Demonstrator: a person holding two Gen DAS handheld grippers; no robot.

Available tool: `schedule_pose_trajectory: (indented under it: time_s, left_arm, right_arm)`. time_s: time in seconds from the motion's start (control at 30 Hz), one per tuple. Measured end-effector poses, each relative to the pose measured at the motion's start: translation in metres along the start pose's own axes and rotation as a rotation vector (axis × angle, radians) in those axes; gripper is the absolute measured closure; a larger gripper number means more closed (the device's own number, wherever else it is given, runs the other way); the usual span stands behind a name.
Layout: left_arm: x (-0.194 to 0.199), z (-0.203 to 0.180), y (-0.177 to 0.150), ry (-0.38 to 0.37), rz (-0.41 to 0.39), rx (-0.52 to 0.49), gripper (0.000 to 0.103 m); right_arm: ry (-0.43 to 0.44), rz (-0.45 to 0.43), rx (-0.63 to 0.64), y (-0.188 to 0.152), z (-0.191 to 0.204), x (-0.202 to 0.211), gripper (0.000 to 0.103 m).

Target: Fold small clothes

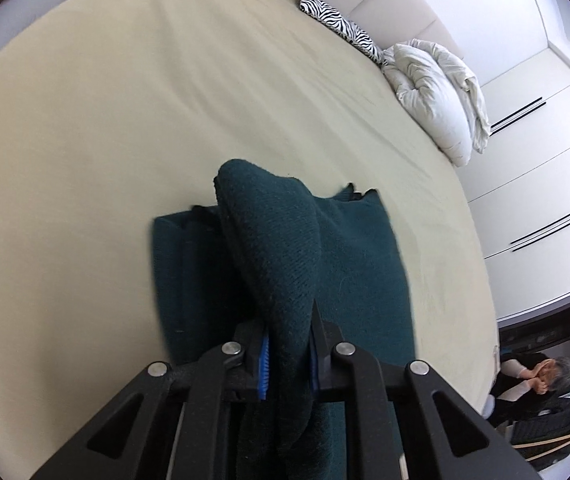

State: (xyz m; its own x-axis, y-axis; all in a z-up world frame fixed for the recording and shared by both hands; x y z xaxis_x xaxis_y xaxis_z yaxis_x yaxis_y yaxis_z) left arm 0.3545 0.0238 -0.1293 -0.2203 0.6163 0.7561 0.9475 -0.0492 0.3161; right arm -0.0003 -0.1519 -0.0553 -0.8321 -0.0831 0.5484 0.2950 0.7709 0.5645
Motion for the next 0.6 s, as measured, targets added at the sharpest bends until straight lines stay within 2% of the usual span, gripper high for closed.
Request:
schedule_pose_trajectory:
  time_s: [0.1, 0.3, 0.47, 0.5, 0.6]
  left_arm:
    - [-0.004, 0.019, -0.007, 0.022, 0.01, 0.015, 0.087]
    - [-0.014, 0.037, -0.022, -0.029, -0.005, 0.059, 0.087]
    - [-0.019, 0.04, -0.026, -0.046, -0.018, 0.094, 0.082]
    - [-0.015, 0.046, -0.028, -0.056, -0.022, 0.101, 0.081]
    - [-0.005, 0.044, -0.031, -0.035, -0.049, 0.103, 0.079]
  right_arm:
    - [0.039, -0.007, -0.01, 0.004, 0.007, 0.005, 0.095]
    - [0.114, 0.031, -0.036, -0.015, 0.007, 0.004, 0.095]
    - [0.153, 0.04, -0.093, -0.039, -0.023, 0.009, 0.095]
    - [0.164, 0.046, -0.11, -0.051, -0.049, -0.013, 0.095]
    - [0.227, 0.06, -0.232, -0.06, -0.071, -0.005, 0.092]
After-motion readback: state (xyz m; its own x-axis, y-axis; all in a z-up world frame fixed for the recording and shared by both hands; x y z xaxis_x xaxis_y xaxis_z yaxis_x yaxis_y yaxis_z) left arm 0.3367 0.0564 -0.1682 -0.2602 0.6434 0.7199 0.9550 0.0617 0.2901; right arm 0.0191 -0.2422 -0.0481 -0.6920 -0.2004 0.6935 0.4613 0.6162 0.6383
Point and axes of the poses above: each gripper's, at about its wrist camera, not at the fingertips, and x roughly against the way its jaws point, z to its left, y to its top, the point moved 1 cm from there along -x, roughly the way its jaws point, and after that the axes turned 2 degrees about x, right-handed, at the moved point
